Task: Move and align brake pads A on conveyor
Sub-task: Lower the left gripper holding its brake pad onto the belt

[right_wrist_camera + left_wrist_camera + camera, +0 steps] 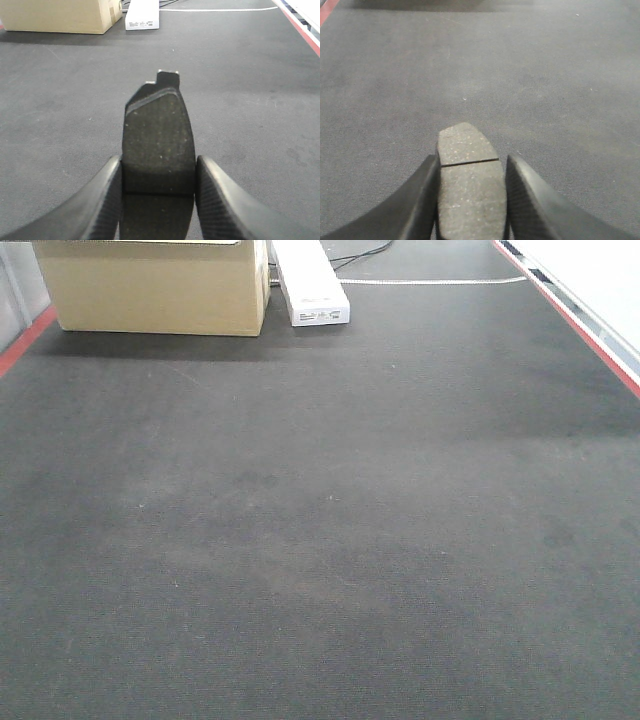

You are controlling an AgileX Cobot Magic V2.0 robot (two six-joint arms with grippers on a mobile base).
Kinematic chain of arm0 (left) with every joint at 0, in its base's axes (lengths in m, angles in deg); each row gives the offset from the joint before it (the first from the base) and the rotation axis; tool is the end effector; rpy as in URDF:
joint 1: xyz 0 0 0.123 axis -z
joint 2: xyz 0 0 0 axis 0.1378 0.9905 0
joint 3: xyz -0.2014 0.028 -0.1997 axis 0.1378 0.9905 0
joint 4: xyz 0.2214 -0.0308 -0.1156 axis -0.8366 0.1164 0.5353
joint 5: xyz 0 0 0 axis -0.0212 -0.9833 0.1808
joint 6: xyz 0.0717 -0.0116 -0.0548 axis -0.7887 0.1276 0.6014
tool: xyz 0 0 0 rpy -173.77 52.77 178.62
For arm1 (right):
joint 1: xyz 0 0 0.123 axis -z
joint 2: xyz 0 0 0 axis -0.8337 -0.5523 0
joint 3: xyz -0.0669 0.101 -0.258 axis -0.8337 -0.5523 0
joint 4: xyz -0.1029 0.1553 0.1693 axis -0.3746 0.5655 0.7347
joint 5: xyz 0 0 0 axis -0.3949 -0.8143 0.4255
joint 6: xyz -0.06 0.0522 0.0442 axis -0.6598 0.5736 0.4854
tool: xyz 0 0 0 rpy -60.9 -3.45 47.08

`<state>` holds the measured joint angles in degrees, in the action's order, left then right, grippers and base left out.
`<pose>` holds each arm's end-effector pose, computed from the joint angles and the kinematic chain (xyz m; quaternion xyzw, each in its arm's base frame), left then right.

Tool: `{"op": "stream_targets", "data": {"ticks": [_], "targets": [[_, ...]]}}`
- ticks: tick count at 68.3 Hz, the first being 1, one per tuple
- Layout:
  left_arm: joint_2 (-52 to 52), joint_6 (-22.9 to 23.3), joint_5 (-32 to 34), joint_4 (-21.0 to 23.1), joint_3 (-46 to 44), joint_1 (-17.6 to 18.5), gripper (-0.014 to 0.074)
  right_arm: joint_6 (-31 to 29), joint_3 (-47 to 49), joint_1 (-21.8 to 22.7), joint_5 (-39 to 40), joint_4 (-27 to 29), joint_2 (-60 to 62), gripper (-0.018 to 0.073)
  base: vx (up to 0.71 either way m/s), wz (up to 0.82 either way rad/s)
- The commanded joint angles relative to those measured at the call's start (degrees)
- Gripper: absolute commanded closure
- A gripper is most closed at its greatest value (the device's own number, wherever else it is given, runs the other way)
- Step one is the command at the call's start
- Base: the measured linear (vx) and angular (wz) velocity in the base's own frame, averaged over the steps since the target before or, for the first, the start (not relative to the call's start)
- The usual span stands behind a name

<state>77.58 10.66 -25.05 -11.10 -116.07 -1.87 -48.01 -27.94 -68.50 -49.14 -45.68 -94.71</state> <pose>0.0908 -0.0106 0.2907 0.0225 0.8367 -0.0496 0.5450 0.0819 0.0124 0.3037 -0.0482 0.8026 0.0550 0.5920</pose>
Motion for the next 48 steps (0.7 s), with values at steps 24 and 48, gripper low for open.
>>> {"op": "stream_targets", "data": {"ticks": [24, 48], "targets": [[0.53, 0.23, 5.81, 0.4, -1.67, 0.25, 0.0603, -0.26, 1.83, -0.09, 5.49, -0.62, -0.31, 0.0569, 0.0, 0.0], [8.42, 6.5, 9.02, 1.78, -6.2, 0.25, 0.0599, -0.26, 1.83, -0.09, 5.49, -0.62, -0.31, 0.0569, 0.0, 0.0]]}}
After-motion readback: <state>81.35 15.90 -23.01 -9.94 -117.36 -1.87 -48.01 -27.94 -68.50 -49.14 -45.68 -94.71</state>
